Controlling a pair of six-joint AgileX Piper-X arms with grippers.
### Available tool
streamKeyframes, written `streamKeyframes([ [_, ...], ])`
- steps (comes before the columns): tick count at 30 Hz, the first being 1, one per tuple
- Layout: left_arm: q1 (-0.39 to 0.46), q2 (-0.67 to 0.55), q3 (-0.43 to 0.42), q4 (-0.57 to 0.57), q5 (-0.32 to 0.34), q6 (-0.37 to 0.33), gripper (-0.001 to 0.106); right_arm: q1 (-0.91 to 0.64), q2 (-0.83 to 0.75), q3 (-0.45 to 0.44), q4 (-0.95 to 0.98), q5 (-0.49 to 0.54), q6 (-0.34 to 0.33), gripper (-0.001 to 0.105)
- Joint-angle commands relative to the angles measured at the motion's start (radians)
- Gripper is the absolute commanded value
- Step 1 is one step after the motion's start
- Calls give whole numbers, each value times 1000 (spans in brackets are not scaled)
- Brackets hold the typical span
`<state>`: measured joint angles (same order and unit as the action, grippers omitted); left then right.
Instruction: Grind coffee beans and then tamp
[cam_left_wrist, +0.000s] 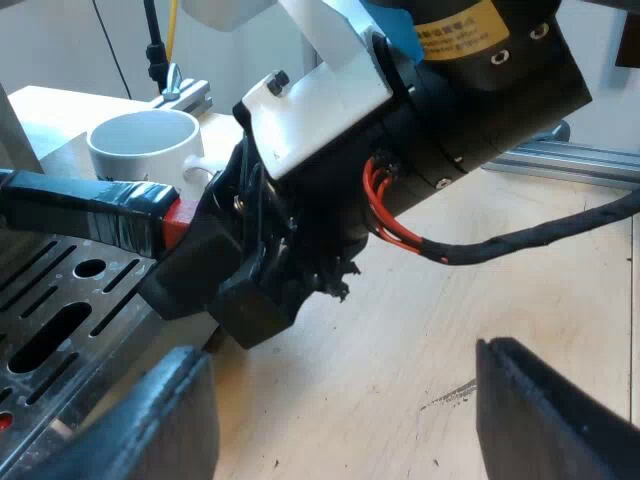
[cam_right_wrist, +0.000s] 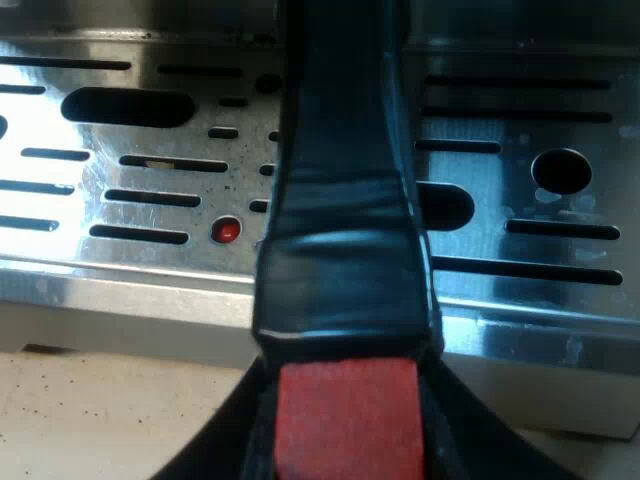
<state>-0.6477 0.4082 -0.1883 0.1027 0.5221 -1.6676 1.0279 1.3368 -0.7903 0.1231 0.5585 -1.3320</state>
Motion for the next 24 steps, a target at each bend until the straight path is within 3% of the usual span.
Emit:
streamKeyframes([
  [1,-1,-6,-3,-4,7,-10,58,-1,-1,-3,-38,-42,-40,0],
  [11,-1,-6,-3,-4,7,-10,58,58,-27,-3,21,-46,-32,0],
  [17,-1,-6,-3,-4,7,-10,58,114,-34,-3,117,11,58,0],
  [24,-1,-6,-3,-4,7,-10,58,166,-34,-3,144,75,88,0],
])
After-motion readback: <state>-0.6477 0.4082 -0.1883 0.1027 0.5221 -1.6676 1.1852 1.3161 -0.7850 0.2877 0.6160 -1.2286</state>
